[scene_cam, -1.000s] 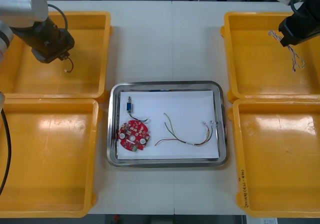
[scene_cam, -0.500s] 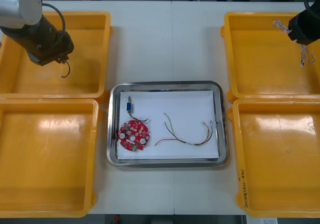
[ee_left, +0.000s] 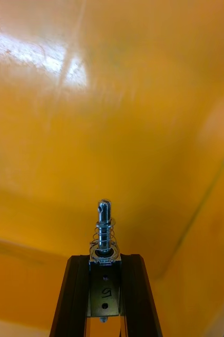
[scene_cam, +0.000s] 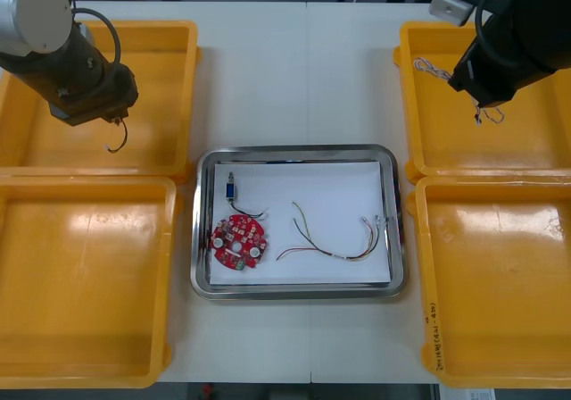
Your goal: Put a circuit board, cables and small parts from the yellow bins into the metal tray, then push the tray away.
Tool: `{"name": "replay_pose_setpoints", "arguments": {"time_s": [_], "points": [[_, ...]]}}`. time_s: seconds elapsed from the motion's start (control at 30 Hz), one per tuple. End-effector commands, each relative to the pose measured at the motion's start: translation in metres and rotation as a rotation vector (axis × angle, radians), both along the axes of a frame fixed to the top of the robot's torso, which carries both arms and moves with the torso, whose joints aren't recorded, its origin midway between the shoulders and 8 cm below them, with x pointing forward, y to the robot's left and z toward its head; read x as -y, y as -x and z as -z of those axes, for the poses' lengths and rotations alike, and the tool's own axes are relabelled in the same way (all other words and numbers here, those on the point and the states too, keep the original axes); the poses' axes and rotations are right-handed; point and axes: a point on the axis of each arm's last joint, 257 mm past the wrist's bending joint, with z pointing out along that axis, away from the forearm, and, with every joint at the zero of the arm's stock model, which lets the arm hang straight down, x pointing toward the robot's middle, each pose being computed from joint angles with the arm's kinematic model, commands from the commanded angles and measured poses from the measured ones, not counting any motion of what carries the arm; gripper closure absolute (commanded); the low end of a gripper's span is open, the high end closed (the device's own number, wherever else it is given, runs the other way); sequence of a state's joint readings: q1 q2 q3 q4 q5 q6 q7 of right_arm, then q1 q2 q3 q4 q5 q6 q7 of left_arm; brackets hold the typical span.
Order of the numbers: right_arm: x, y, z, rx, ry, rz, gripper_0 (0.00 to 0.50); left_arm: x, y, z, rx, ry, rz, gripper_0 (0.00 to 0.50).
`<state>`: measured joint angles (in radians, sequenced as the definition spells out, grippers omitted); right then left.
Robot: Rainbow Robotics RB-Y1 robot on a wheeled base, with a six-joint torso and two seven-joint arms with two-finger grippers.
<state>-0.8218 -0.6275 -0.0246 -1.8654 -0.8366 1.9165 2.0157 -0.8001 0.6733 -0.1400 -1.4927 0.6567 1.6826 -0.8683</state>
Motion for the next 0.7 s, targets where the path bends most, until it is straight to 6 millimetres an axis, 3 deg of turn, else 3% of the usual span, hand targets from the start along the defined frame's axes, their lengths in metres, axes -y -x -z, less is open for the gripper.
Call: {"name": "replay_pose_setpoints", "arguments": {"time_s": [0.03,0.33,0.53,0.7], "points": [[-0.024,0.021,0.006,-0.008,0.063,-0.11,0.5,0.003,0.019,-0.023,0.027,-0.046,0.077,0.5],[-0.079,0.052,0.036,-0.048,0.154,-0.3,0.5,0.041,0.047,-0.034,0.013,-0.056,0.157,0.5],[-0.124,0.062,0.053,-0.044,0.202,-0.388,0.5,0.06,0.057,-0.042,0.027,-0.063,0.212,0.5],[-0.145,0.063,0.069,-0.029,0.274,-0.42,0.5,0.074,0.062,-0.048,0.046,-0.052,0.257,0.5]]}}
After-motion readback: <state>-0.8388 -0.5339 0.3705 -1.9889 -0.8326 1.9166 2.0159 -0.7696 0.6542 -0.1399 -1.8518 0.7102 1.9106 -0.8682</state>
